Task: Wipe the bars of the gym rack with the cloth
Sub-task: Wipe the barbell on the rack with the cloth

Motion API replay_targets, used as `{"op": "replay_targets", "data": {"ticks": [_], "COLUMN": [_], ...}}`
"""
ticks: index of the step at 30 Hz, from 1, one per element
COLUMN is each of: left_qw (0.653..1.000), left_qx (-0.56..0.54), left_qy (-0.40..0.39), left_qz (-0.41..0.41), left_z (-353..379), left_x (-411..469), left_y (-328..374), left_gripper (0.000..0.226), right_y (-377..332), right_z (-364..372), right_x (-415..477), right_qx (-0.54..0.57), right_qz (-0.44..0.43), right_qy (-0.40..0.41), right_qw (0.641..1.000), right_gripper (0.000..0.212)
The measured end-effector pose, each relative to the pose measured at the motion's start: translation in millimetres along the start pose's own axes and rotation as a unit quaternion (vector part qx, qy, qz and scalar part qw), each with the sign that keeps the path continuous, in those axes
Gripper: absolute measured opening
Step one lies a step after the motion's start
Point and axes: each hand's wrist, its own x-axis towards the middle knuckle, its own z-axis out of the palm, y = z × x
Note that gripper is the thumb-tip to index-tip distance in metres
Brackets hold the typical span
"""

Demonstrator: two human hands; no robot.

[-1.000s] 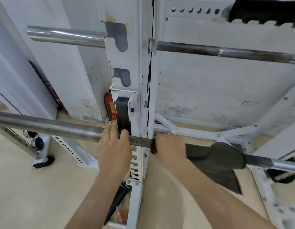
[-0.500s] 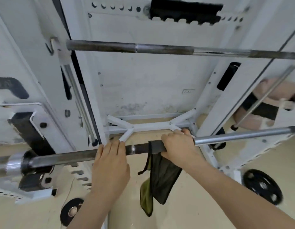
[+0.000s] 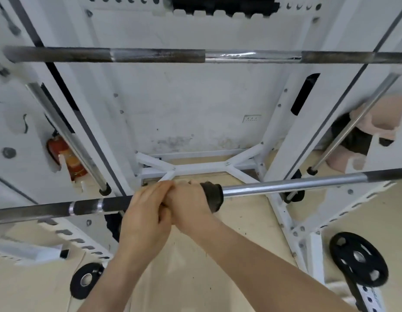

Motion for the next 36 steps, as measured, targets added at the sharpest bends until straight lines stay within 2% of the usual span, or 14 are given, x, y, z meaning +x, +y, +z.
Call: {"op": "replay_targets", "data": {"ticks": [2, 5, 7, 10, 12, 15, 18, 21, 24, 26, 27, 32, 36], "left_qw": [0.997, 0.973, 0.959, 0.943, 0.934, 0.919, 0.923, 0.930, 0.922, 0.915, 0.914, 0.924, 0.926], "left_qx": [0.052, 0.152, 0.180, 0.227, 0.270, 0.314, 0.330, 0.342, 0.378, 0.394, 0.397, 0.364, 0.333], "left_qy": [-0.046, -0.103, -0.111, -0.135, -0.147, -0.163, -0.141, -0.113, -0.040, -0.046, -0.062, -0.103, -0.105], "left_qz": [0.040, 0.141, 0.190, 0.201, 0.182, 0.175, 0.140, 0.080, 0.073, 0.067, 0.061, 0.051, 0.142], "left_z": [34, 93, 137, 191, 202, 192, 161, 117, 81, 69, 67, 65, 100], "left_x": [1, 8, 17, 33, 42, 50, 49, 39, 32, 30, 29, 31, 28], "left_y": [30, 86, 131, 194, 219, 222, 190, 126, 69, 51, 47, 49, 90], "left_gripper": [0.065, 0.073, 0.075, 0.074, 0.056, 0.027, 0.022, 0.023, 0.027, 0.027, 0.025, 0.019, 0.035], "right_y": [51, 140, 199, 265, 286, 289, 269, 223, 161, 138, 133, 142, 206], "right_z": [4, 6, 7, 7, 4, 0, -2, -2, -1, -2, -4, -15, -8], "right_x": [-20, -61, -93, -135, -147, -149, -134, -104, -70, -49, -41, -28, -65], "right_qx": [0.005, 0.011, -0.015, -0.039, -0.032, -0.018, -0.001, 0.011, 0.021, 0.014, 0.015, 0.112, 0.034], "right_qz": [0.028, 0.099, 0.144, 0.203, 0.217, 0.217, 0.183, 0.121, 0.053, 0.037, 0.025, -0.041, 0.027], "right_qy": [-0.005, 0.017, 0.029, 0.020, 0.022, -0.012, -0.035, -0.018, -0.035, -0.066, -0.084, -0.204, -0.134], "right_qw": [1.000, 0.995, 0.989, 0.978, 0.975, 0.976, 0.982, 0.992, 0.998, 0.997, 0.996, 0.972, 0.990], "right_gripper": [0.013, 0.015, 0.020, 0.034, 0.046, 0.059, 0.063, 0.044, 0.024, 0.013, 0.015, 0.028, 0.026]}}
